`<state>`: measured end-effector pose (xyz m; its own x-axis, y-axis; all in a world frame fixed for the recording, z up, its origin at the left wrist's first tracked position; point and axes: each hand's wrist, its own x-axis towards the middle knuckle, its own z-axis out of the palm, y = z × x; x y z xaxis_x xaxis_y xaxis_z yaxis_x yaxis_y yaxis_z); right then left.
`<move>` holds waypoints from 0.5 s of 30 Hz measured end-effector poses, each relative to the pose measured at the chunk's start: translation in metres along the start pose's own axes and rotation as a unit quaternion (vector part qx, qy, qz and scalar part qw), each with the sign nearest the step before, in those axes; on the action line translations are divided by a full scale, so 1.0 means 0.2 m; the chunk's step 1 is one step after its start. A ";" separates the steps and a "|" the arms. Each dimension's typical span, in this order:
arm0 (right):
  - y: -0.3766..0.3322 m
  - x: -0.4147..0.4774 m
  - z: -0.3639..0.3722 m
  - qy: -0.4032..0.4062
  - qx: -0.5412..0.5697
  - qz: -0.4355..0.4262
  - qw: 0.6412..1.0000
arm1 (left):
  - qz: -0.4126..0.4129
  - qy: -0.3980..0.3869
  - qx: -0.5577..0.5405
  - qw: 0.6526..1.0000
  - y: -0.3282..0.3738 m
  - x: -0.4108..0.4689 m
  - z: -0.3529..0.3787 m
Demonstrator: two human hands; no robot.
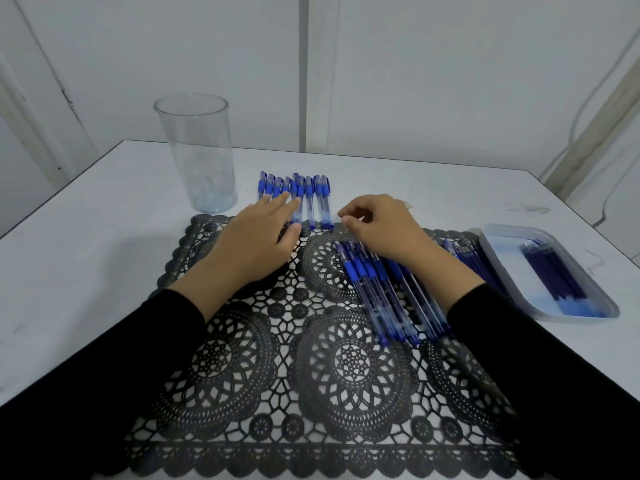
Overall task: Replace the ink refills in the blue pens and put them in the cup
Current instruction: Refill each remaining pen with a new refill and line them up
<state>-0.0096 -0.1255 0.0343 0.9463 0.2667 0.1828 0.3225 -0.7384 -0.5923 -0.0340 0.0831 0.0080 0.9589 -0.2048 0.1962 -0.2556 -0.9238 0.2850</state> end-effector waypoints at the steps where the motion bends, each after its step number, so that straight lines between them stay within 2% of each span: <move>1: -0.01 0.03 0.01 0.011 -0.004 0.004 1.000 | 0.002 0.009 -0.005 1.000 -0.01 0.02 0.00; 6: -0.01 0.22 0.09 0.024 -0.043 0.027 0.998 | -0.006 0.021 -0.009 1.000 -0.02 0.12 0.05; 15: 0.00 0.34 0.14 0.018 -0.041 0.042 0.998 | -0.038 -0.017 -0.021 0.999 -0.04 0.14 0.10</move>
<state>0.0534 -0.0900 0.0243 0.9697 0.1814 0.1639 0.2421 -0.8061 -0.5400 -0.0024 0.0795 -0.0069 0.9792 -0.1464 0.1401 -0.1863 -0.9227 0.3376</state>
